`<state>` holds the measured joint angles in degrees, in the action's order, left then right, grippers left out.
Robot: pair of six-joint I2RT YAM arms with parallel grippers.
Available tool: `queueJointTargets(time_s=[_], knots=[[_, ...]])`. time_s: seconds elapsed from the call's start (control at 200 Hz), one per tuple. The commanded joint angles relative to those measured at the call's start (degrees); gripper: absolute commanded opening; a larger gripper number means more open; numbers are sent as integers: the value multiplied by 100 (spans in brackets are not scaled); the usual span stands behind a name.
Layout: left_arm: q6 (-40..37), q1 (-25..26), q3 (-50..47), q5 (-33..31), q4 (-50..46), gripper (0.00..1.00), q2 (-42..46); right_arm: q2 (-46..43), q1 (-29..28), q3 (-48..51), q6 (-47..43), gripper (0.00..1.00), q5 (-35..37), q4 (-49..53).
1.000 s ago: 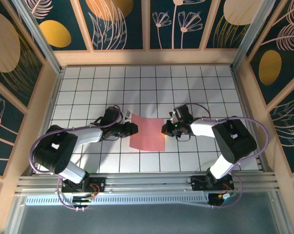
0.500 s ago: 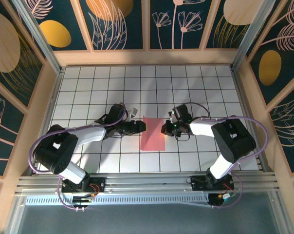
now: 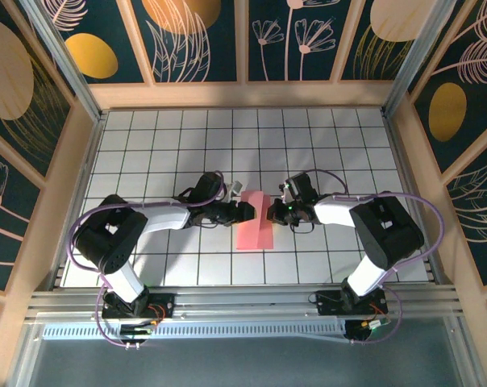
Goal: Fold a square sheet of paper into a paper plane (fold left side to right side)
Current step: First fold in half a square sheet of paper at the center of the table.
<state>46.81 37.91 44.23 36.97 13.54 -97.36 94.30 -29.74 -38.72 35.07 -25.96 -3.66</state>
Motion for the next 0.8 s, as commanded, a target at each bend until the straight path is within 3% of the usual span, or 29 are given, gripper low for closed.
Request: queueJointTargets(time_s=[0.0,0.43,0.601,0.796], knots=[[84,31,146,-13,192,50,-48,-175,-55,136,76,5,21,-124],[200,41,166,-227,131,6,-319,-470,-50,64,114,11,50,-175],[195,47,150,-294,84,1,-325,-653,-8,22,28,16,228,62],[174,50,158,-305,52,0,-301,-1112,195,263,-44,29,28,-13]])
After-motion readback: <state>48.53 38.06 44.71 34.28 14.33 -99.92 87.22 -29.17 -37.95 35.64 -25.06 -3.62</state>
